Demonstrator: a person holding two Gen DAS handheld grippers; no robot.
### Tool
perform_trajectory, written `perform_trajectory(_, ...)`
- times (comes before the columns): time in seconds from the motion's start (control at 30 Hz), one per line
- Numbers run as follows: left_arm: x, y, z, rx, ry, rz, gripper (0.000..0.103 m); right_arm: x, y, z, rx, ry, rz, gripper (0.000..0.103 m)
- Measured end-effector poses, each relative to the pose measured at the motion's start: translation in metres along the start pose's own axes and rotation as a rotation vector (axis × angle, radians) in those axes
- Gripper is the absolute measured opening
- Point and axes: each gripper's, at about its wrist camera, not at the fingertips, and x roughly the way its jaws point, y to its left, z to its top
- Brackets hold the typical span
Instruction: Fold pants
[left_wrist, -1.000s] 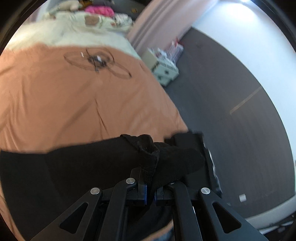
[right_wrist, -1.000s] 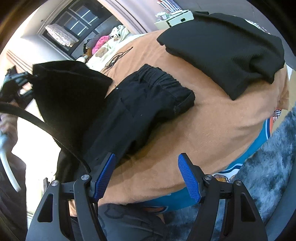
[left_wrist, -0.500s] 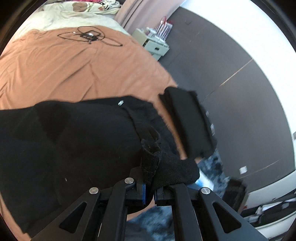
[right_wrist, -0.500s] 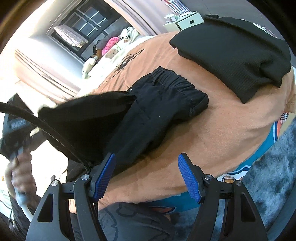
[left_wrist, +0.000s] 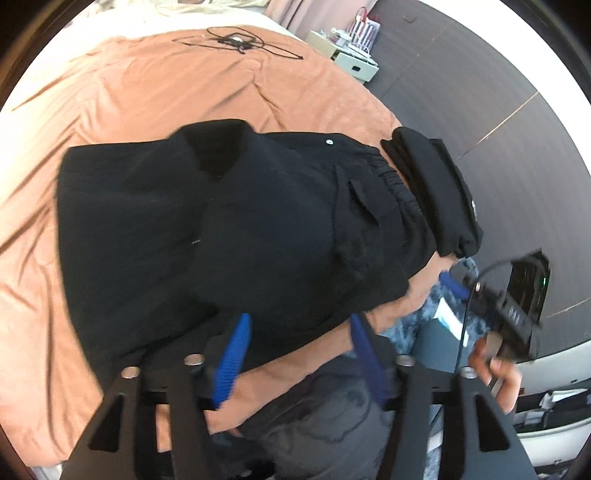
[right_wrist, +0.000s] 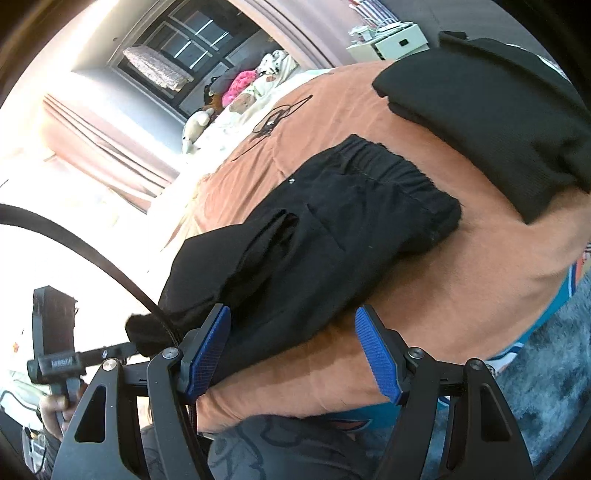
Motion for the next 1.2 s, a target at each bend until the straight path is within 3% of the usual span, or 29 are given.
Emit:
perform_trajectory(0.23,-0.035,0.037,-0.008,-0.032,-0.068,0.063,0.062,0.036,0.012,0.022,-0.012,0.037,0.036,0.069)
perform_trajectory(0.6,-0.059,0.118,-0.009,-0.197,-0.154,0.147,0.063,0.106,0.01,0.07,0.043,0.117,0.066,0.069)
perform_trajectory(0.83,-0.055,0.156,-0.013,-0.31,-0.196,0.129,0.062,0.158,0.003,0.097,0.065,0.184,0.062,0.069)
perform_trajectory(1.03,-0.043,0.171,0.0,-0.368,-0.23,0.108,0.062,0.189,0.001,0.107,0.079,0.24,0.047,0.046)
perform_trajectory(1.2,-0.027,0.177,0.017,-0.39,-0.265,0.071,0.062,0.212,-0.004,0.109,0.085,0.268,0.011,0.038)
